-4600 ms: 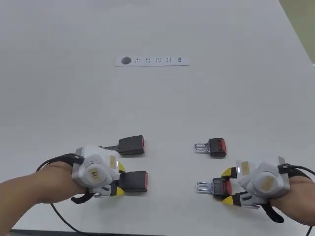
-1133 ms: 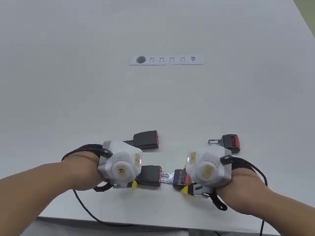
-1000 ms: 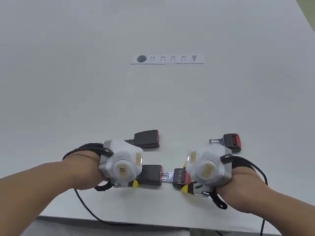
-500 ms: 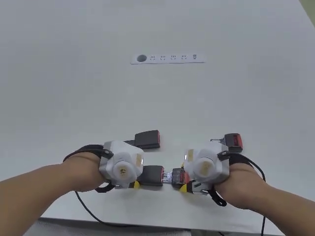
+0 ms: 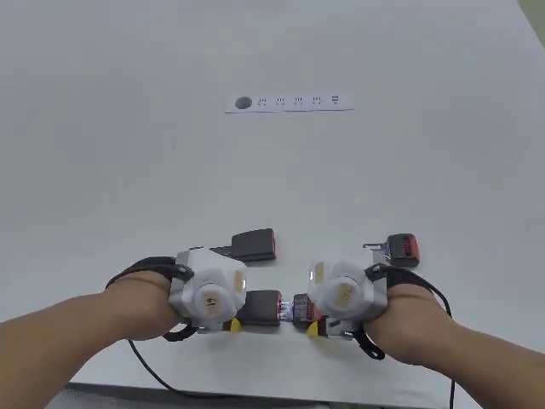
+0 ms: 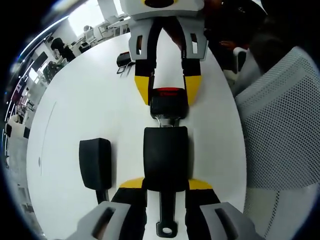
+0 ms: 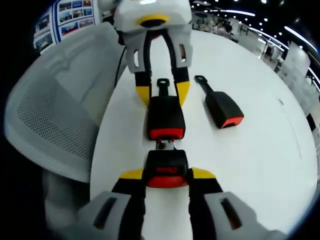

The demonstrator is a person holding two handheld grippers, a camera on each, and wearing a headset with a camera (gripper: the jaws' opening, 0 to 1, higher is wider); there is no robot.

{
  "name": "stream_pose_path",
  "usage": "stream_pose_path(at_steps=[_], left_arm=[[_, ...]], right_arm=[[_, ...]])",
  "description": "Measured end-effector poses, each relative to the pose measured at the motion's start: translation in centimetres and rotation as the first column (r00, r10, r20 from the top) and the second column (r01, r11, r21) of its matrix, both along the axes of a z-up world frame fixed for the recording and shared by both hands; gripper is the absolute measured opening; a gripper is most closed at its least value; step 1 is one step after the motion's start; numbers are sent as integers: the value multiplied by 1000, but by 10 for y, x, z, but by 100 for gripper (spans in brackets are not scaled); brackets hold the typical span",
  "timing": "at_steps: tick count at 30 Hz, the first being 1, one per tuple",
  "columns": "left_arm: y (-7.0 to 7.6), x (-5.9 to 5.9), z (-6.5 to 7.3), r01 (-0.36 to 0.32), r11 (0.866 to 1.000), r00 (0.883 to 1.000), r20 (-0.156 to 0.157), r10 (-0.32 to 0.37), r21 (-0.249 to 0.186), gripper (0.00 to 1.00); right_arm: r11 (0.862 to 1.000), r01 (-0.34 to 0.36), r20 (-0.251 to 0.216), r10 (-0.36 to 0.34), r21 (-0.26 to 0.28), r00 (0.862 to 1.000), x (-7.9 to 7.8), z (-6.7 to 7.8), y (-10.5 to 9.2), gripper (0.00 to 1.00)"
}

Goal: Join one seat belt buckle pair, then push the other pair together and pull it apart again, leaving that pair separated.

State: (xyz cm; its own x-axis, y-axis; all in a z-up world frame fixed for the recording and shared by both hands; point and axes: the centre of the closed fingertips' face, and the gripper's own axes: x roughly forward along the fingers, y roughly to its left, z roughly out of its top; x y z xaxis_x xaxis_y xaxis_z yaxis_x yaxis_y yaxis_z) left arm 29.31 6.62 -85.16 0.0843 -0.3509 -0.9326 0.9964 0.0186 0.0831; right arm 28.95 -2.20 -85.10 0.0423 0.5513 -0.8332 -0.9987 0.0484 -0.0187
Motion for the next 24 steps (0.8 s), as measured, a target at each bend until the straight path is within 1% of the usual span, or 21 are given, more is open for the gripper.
stream_pose_path(at_steps=[3, 9, 13, 18, 24], left_arm=[[0, 0, 0, 0, 1000, 1000, 0, 0, 3, 29], [1, 0, 0, -17, 1000, 1000, 2, 17, -4, 29], [1, 0, 0, -23, 1000, 1000, 2, 23, -6, 29], [1, 0, 0, -20, 1000, 1000, 4, 20, 1, 29], [1, 0, 0, -25, 1000, 1000, 6, 25, 9, 29]], right_arm=[[1000, -6, 0, 6, -2, 1000, 0, -1, 1, 31], [1000, 1, -5, -1, 16, 1000, 0, 1, 3, 31], [1000, 1, -5, -1, 15, 1000, 1, 0, 3, 31], [1000, -5, 1, 5, 9, 1000, 0, 1, 3, 31], [1000, -10, -2, 10, 10, 1000, 1, 2, 3, 31]])
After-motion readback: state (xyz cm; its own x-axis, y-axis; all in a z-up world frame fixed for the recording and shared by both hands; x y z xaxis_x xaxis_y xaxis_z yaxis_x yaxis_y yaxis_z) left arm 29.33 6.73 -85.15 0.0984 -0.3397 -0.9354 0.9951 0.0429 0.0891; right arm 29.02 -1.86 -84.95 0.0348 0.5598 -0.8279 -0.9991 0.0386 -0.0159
